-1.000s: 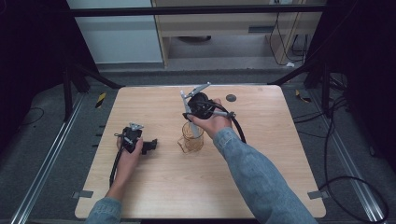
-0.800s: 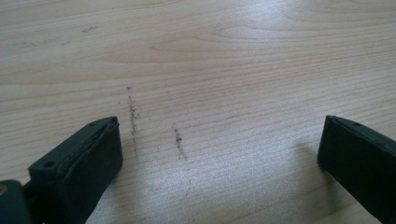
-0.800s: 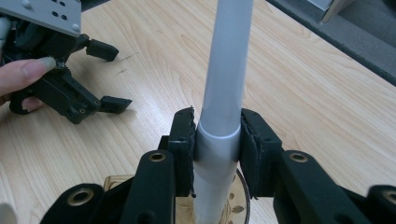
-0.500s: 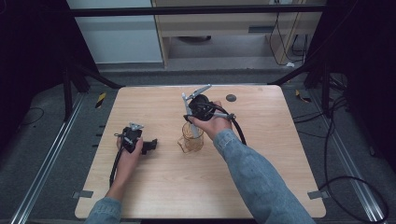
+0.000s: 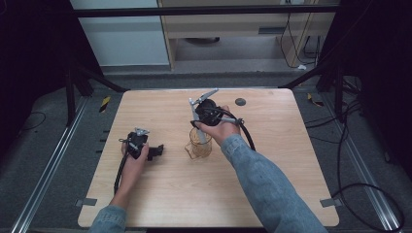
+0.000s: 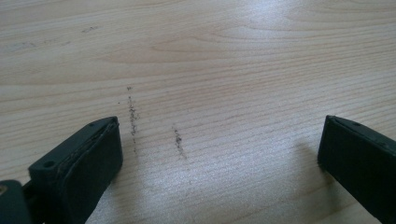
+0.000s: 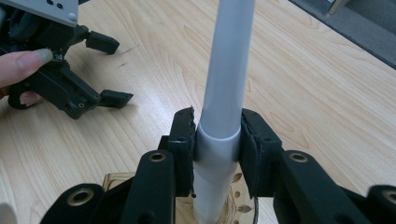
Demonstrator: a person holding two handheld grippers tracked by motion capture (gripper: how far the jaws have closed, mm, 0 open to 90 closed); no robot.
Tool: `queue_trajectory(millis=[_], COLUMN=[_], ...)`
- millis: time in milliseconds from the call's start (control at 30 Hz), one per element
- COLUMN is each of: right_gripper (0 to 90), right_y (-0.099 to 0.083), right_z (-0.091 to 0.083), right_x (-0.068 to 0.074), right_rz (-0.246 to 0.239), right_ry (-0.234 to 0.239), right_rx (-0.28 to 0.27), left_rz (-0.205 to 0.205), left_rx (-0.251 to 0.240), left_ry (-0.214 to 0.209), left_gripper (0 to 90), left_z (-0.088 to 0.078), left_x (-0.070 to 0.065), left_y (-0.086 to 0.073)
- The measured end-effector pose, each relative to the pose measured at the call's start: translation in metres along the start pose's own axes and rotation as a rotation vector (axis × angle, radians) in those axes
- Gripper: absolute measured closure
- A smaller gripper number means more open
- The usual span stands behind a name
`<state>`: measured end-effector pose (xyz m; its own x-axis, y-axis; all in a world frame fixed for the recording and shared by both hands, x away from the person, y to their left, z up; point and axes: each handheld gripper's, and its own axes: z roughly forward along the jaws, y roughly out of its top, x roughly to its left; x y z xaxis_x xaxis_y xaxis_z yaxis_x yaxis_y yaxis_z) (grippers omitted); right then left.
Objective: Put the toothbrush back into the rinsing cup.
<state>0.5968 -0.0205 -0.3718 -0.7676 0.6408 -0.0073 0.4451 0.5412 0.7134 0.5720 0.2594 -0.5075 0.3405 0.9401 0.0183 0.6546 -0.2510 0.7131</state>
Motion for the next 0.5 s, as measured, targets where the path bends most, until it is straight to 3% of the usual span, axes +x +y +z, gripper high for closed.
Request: queue_trajectory(millis=[500], right_gripper=[67.9], right_y=[-0.0020], right_z=[0.0045], right_x=[0.0004], right_rz=[0.005], right_ry=[0.009], right_rx=[0.021], left_rz=[0.000], left_rx=[0.000], left_ry=[0.000], left_gripper=[0.0], left_z=[0.0000], left_x=[0.0000], left_y=[0.0000])
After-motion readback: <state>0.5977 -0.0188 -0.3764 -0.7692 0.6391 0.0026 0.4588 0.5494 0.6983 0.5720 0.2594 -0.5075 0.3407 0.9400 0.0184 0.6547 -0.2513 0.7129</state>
